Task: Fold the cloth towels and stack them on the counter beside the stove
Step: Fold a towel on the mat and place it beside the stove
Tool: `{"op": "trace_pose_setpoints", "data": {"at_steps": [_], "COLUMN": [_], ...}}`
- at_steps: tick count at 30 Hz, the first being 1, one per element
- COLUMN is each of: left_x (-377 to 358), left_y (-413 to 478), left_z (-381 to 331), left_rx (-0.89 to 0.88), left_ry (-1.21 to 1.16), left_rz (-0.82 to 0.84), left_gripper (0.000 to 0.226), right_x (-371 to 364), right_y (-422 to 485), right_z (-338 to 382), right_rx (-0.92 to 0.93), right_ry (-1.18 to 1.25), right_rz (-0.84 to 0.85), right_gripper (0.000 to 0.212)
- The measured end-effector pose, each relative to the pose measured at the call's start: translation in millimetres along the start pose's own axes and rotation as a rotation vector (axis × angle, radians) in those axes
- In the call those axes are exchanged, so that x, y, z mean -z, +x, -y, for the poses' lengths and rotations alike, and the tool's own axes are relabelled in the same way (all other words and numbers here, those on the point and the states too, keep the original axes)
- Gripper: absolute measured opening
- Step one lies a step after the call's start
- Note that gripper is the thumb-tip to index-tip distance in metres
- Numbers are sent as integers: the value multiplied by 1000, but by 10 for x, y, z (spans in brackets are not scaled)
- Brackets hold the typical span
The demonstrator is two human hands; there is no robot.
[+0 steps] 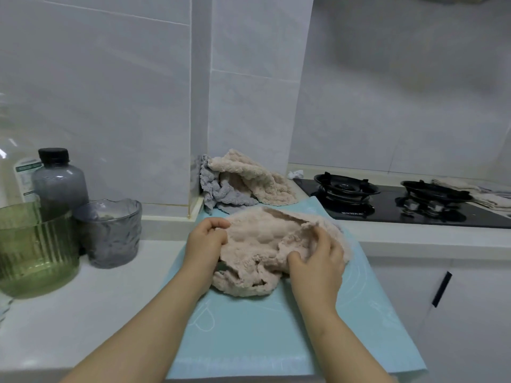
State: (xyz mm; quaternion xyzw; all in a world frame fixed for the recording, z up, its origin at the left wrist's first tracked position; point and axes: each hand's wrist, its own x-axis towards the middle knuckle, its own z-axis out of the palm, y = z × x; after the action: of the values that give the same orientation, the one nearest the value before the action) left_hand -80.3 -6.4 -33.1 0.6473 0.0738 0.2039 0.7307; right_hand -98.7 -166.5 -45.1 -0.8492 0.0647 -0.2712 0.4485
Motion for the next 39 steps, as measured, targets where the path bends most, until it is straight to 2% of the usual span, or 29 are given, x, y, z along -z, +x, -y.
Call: {"op": "trace_pose_setpoints", "data": {"at_steps": [3,5,9,11,13,16,20,24,28,31,33,36,39], "left_x": [37,35,37,40,52,51,78,148,262,267,260,281,351], "left_y": [-2,-44,-49,-19,1,-55,-187,-345,-405,-408,-422,-433,-411], "left_z": [19,38,148,188,216,187,85,-36,-265,-599,-805,-949,-872], "left_rx": [-66,-117,-232,-239,-228,-255,-312,-346,-308,-347,-349,-283,-197], "left_ry": [96,261,625,701,702,661,604,604,489,459,409,391,520], "left_rz": [-66,14,371,448,467,386,217,169,171,176,180,149,101], "left_gripper": [24,13,63,68,64,51,38,35,46,40,39,35,24], "right_x": [8,17,16,14,-7,-24,61,221,544,759,889,1038,1062], "right_y": [-7,-4,18,25,38,74,61,-38,-77,-30,-28,-91,-146], "right_z": [10,0,-22,-14,-25,-47,-30,-22,98,256,345,400,372], "right_rx": [-28,-42,-9,-38,-64,-93,-162,-100,-1,111,133,113,-61], "right_ry": [-7,55,141,127,41,-23,193,276,353,367,466,658,692], "right_rz": [-16,-20,43,85,128,138,7,-70,-136,-192,-111,34,253], "right_gripper": [73,77,85,87,80,49,23,19,17,18,12,18,30]}}
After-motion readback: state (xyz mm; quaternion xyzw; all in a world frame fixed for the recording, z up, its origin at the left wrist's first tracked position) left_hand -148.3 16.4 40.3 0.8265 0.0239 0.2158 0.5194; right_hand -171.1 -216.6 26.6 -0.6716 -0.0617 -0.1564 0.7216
